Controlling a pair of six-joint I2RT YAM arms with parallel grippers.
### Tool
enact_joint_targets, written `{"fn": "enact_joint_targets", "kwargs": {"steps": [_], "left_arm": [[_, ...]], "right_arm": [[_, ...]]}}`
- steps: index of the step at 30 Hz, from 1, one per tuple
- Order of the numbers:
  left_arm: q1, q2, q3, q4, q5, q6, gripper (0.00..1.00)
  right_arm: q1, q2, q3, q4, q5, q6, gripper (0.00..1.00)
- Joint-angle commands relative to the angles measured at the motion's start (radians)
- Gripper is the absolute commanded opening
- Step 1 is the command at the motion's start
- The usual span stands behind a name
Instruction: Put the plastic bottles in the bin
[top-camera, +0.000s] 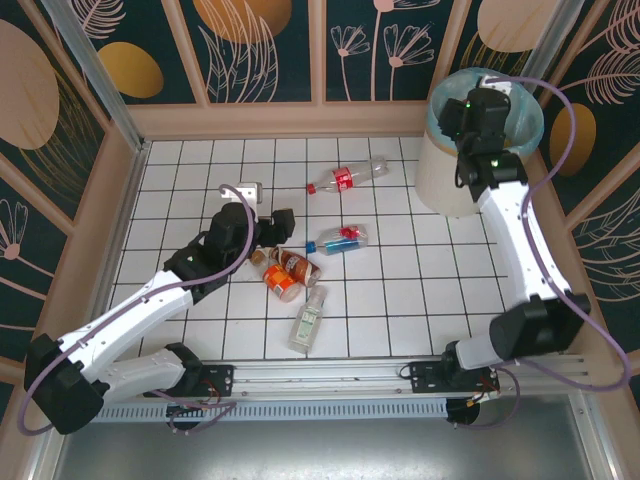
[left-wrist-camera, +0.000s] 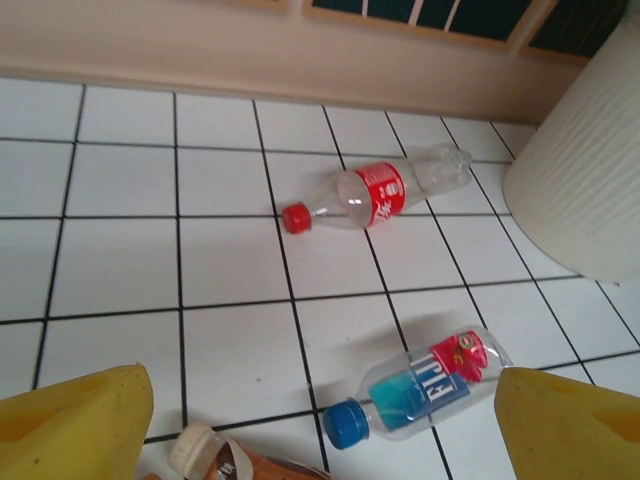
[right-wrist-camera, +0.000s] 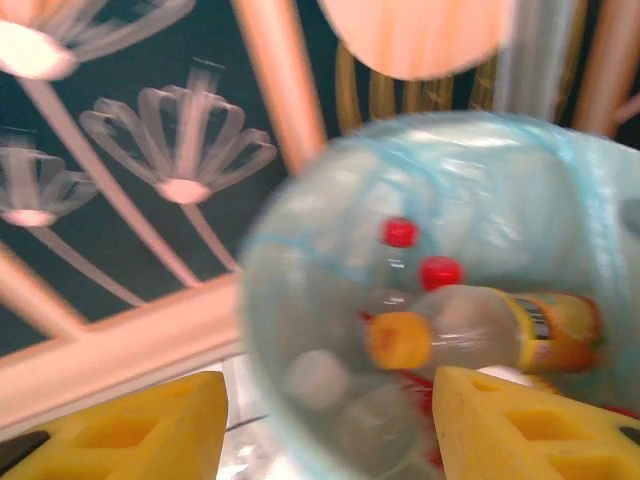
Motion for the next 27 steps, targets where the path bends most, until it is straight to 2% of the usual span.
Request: {"fn": "enact_joint_targets", "kwargs": {"steps": [1, 3, 6, 10, 13, 17, 20, 27], "left_arm": [[-0.004, -0.042, 0.011, -0.015, -0.081, 0.024, 0.89], [-0.005, -0.051, 0.009, -0.03, -0.093, 0.017, 0.89], [-0.003, -0.065, -0.004, -0.051, -0.107, -0.002, 0.89], [-0.004, -0.081, -0.031, -0.088, -0.108, -0.04, 0.89], [-0.004, -0.08, -0.043, -0.128, -0.094, -0.061, 0.9], [-0.004, -0.061, -0.046, -0.215, -0.076, -0.087, 0.9], [-0.005, -0.059, -0.071, -0.252, -0.052, -0.127, 0.91], [-0.004, -0.054, -0.164, -0.242, 0.003, -0.212, 0.93]], "right_arm": [[0.118, -0.091, -0.074, 0.122, 0.061, -0.067, 0.57], [0.188, -0.116, -0.136, 0.186, 0.045, -0.11, 0.57], [0.277, -0.126, -0.208, 0.268, -0.081, -0.188, 0.54], [0.339, -0.11, -0.307, 0.36, -0.376, -0.286, 0.48], [0.387, -0.078, -0.373, 0.405, -0.555, -0.398, 0.49], [0.498, 0.007, -0.4, 0.357, -0.581, -0.602, 0.57], [0.567, 0.105, -0.364, 0.264, -0.569, -0.706, 0.58], [0.622, 0.284, -0.275, 0.077, -0.638, -0.842, 0.6]]}}
